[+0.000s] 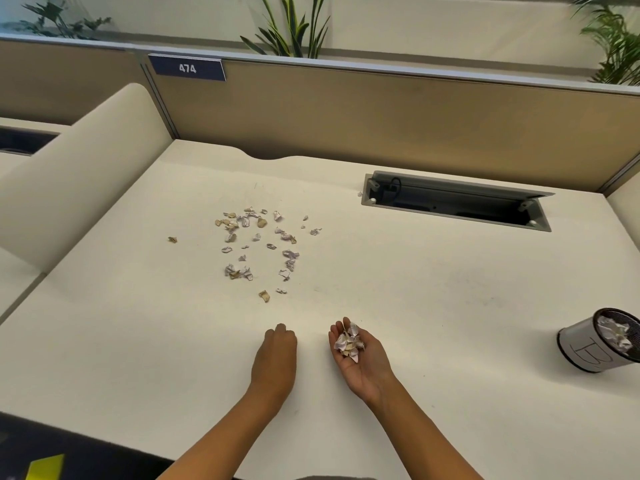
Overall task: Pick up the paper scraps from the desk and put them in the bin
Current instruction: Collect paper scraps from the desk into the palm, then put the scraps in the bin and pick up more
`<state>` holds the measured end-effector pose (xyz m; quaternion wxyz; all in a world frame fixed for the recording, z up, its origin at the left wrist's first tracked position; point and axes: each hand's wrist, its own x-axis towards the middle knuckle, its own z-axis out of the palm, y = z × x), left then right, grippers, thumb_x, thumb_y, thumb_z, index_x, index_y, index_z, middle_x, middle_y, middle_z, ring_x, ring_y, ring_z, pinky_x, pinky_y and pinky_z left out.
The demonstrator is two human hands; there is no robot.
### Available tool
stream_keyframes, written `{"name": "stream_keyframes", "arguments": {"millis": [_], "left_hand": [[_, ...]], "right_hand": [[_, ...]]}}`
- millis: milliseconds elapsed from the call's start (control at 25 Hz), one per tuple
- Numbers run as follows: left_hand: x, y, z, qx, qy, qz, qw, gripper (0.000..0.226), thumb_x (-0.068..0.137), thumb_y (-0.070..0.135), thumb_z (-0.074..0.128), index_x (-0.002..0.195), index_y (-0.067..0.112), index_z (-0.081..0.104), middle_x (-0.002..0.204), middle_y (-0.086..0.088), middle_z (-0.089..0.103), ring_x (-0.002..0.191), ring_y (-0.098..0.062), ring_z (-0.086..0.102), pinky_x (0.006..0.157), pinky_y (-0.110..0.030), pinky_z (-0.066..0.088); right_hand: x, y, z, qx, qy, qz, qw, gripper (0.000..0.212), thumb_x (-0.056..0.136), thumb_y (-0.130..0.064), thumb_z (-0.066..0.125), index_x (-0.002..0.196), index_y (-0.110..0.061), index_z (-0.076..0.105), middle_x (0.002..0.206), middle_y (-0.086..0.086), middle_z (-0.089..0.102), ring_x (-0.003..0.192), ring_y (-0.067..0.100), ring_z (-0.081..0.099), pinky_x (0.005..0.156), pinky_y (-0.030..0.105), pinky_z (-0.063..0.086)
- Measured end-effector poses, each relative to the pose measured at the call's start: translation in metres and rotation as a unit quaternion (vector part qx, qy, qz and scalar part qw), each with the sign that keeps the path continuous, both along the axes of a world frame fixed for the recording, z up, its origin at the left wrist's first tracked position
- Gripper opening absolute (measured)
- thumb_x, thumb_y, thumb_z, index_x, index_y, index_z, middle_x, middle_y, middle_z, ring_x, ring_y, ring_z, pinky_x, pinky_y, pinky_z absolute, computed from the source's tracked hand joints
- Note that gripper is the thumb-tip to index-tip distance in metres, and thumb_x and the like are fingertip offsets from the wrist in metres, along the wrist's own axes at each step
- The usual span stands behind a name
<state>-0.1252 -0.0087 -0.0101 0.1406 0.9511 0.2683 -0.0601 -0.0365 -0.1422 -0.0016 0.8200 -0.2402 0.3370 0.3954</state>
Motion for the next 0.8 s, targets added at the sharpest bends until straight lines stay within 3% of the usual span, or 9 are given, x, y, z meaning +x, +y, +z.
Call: {"name": "stream_keyframes", "arguments": {"millis": [120, 240, 400, 480, 560, 600, 680, 800], "left_hand": [[0.007, 0.002, 0.002, -0.018, -0.004, -0.01, 1.0, 0.025, 0.084, -0.006, 0.04, 0.071, 0.016, 0.04, 0.09, -0.006, 0.052, 0.085, -0.023, 0.053, 0.064, -0.03, 0.037], [0.026, -0.002, 0.016, -0.115, -0.038, 0.028, 0.992, 0.016, 0.083, 0.007, 0.056, 0.079, 0.014, 0.07, 0.089, -0.002, 0.071, 0.083, -0.017, 0.065, 0.069, -0.025, 0.049], [0.053, -0.029, 0.048, -0.227, -0.114, 0.012, 0.967, 0.011, 0.076, 0.02, 0.068, 0.079, 0.023, 0.078, 0.076, 0.013, 0.074, 0.064, 0.003, 0.064, 0.057, -0.011, 0.045], [0.063, -0.052, 0.055, -0.262, -0.128, -0.009, 0.956, 0.012, 0.078, 0.024, 0.069, 0.086, 0.025, 0.078, 0.081, 0.013, 0.074, 0.068, 0.004, 0.066, 0.058, -0.005, 0.045], [0.068, -0.073, 0.056, -0.278, -0.124, -0.023, 0.952, 0.021, 0.082, 0.025, 0.067, 0.101, 0.025, 0.076, 0.094, 0.01, 0.075, 0.08, 0.001, 0.068, 0.066, -0.004, 0.045], [0.071, -0.08, 0.056, -0.281, -0.124, -0.024, 0.951, 0.024, 0.084, 0.027, 0.065, 0.106, 0.026, 0.074, 0.098, 0.01, 0.074, 0.084, -0.001, 0.068, 0.07, -0.006, 0.046], [0.075, -0.085, 0.055, -0.285, -0.149, -0.015, 0.947, 0.024, 0.087, 0.032, 0.061, 0.109, 0.029, 0.072, 0.101, 0.014, 0.072, 0.084, 0.001, 0.067, 0.07, -0.008, 0.046], [0.085, -0.077, 0.044, -0.287, -0.203, -0.002, 0.936, 0.022, 0.093, 0.03, 0.055, 0.111, 0.029, 0.067, 0.112, 0.018, 0.066, 0.091, 0.001, 0.063, 0.075, -0.014, 0.045]], "right_hand": [[0.001, -0.003, 0.002, 0.0, 0.0, 0.001, 1.0, 0.019, 0.099, -0.007, 0.05, 0.095, 0.004, 0.066, 0.094, 0.017, 0.066, 0.093, 0.028, 0.064, 0.067, 0.039, 0.061], [0.002, -0.007, 0.001, 0.004, 0.003, -0.013, 1.0, 0.019, 0.099, -0.006, 0.049, 0.094, 0.003, 0.065, 0.094, 0.016, 0.065, 0.092, 0.028, 0.063, 0.07, 0.04, 0.06], [0.006, -0.017, 0.001, 0.007, -0.005, -0.012, 1.0, 0.021, 0.097, -0.004, 0.052, 0.085, 0.002, 0.068, 0.086, 0.015, 0.069, 0.078, 0.024, 0.069, 0.065, 0.031, 0.061], [0.008, -0.023, -0.001, -0.006, -0.024, -0.002, 1.0, 0.03, 0.095, -0.003, 0.05, 0.072, 0.002, 0.069, 0.07, 0.012, 0.067, 0.058, 0.018, 0.066, 0.054, 0.026, 0.058], [0.011, -0.03, -0.002, -0.031, -0.034, 0.002, 0.999, 0.032, 0.093, -0.001, 0.046, 0.065, -0.004, 0.061, 0.06, 0.004, 0.048, 0.051, 0.011, 0.048, 0.053, 0.022, 0.047], [0.013, -0.035, -0.003, -0.037, -0.039, 0.001, 0.999, 0.029, 0.092, 0.0, 0.045, 0.066, -0.006, 0.057, 0.062, 0.003, 0.044, 0.054, 0.011, 0.043, 0.056, 0.02, 0.042], [0.018, -0.044, -0.001, -0.013, -0.036, -0.014, 0.999, 0.023, 0.095, -0.005, 0.047, 0.076, -0.004, 0.059, 0.07, 0.007, 0.056, 0.06, 0.014, 0.056, 0.06, 0.023, 0.05], [0.027, -0.06, 0.004, 0.024, -0.006, -0.084, 0.996, 0.016, 0.098, -0.008, 0.051, 0.093, -0.001, 0.064, 0.09, 0.013, 0.065, 0.087, 0.023, 0.065, 0.084, 0.031, 0.054]]}}
